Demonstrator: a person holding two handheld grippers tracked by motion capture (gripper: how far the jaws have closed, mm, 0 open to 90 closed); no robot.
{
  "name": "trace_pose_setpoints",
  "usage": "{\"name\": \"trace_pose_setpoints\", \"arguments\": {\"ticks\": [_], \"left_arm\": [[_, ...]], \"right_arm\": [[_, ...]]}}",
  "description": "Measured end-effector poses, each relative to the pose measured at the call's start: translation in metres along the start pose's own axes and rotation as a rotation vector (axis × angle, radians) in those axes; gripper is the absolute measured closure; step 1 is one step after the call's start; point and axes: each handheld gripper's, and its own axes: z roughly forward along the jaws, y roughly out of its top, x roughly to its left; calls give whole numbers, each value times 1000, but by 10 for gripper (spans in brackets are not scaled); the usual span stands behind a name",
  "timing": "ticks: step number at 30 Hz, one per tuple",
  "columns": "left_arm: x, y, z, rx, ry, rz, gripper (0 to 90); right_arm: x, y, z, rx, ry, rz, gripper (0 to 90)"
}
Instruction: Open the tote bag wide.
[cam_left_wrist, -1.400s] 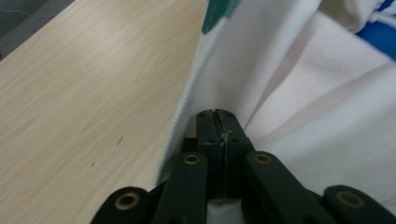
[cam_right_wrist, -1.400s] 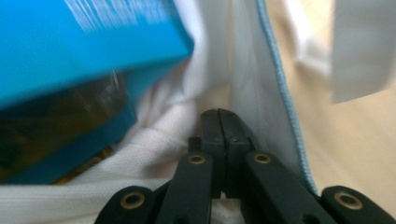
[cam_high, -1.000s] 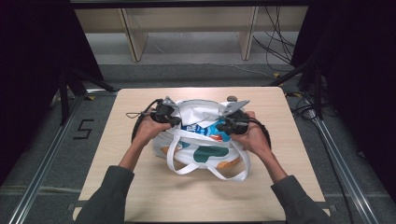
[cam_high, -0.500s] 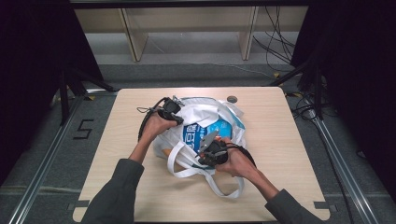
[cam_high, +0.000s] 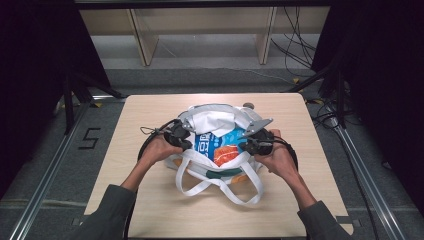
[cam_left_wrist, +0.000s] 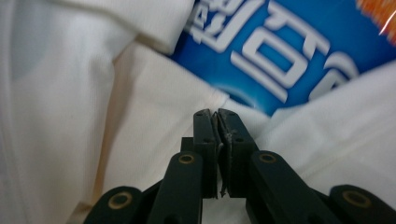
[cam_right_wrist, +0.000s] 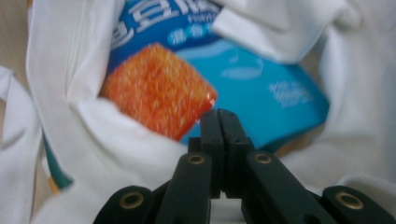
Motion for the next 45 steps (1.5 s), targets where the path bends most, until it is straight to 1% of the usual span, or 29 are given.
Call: {"name": "trace_pose_setpoints", "arguments": {"ticks": [1, 3, 5, 7, 8, 9, 10, 11, 12, 14, 16, 17, 18, 19, 21, 22, 24, 28, 30, 31, 34, 36, 38, 39, 40, 41, 42, 43, 45], "left_arm": [[2, -3, 1, -4, 3, -2, 866], [5, -8, 0, -11, -12, -23, 876], [5, -12, -3, -12, -11, -14, 887], [7, -16, -8, -14, -22, -14, 887], [6, -17, -9, -29, -28, -33, 886], [4, -18, -10, -38, -15, -26, 883], [4, -18, -11, -33, -10, -23, 879], [2, -18, -12, -45, -4, -23, 864], [1, -18, -14, -55, 1, -20, 864], [0, -19, -19, -120, 17, -55, 832], [2, -19, -28, -180, 3, -77, 794], [1, -20, -32, -228, 5, -99, 775], [0, -21, -36, -250, -12, -105, 777], [-2, -21, -39, -273, -14, -118, 772], [-4, -21, -46, -326, -24, -122, 766], [-7, -22, -48, -349, -32, -148, 763], [-10, -23, -51, -362, -36, -143, 750], [-15, -27, -55, -387, -43, -147, 734], [-17, -30, -56, -398, -53, -145, 724], [-19, -32, -57, -405, -55, -164, 713], [-22, -37, -59, -423, -62, -171, 701], [-23, -39, -61, -437, -61, -171, 699], [-25, -41, -61, -452, -74, -191, 699], [-25, -43, -63, -438, -65, -164, 696], [-26, -43, -62, -458, -72, -189, 691], [-27, -43, -63, -458, -69, -185, 688], [-25, -44, -65, -444, -72, -160, 686], [-26, -44, -65, -456, -74, -180, 681], [-28, -45, -65, -468, -73, -196, 671]], "right_arm": [[-2, -5, 2, 6, 22, 9, 900], [-2, -15, 5, 54, 18, 7, 900], [-2, -23, 6, 68, 31, -10, 900], [-2, -32, 5, 112, 53, -10, 900], [-2, -35, 6, 114, 62, -12, 900], [-1, -35, 5, 118, 57, 8, 900], [0, -32, 4, 133, 47, 4, 900], [0, -27, 2, 123, 31, -15, 900], [0, -27, 2, 123, 31, -15, 900], [-1, -23, -4, 88, 16, 9, 900], [-4, -23, -9, 46, -11, 30, 894], [-6, -23, -13, 7, -7, 34, 894], [-8, -23, -17, -16, -7, 37, 888], [-8, -23, -20, -48, -13, 58, 883], [-10, -23, -24, -97, -24, 63, 872], [-10, -23, -25, -112, -27, 58, 865], [-10, -23, -27, -104, -9, 65, 854], [-9, -24, -29, -133, -33, 57, 794], [-6, -23, -32, -134, -36, 73, 764], [-7, -23, -32, -149, -45, 52, 755], [-6, -23, -35, -167, -46, 60, 706], [-6, -24, -36, -155, -29, 66, 662], [-6, -24, -34, -168, -35, 50, 651], [-5, -25, -35, -161, -33, 72, 647], [-4, -25, -35, -162, -39, 70, 644], [-4, -25, -35, -165, -38, 66, 640], [-4, -25, -35, -165, -33, 69, 639], [-3, -25, -36, -172, -42, 67, 639], [-3, -25, -38, -173, -42, 65, 634]]}}
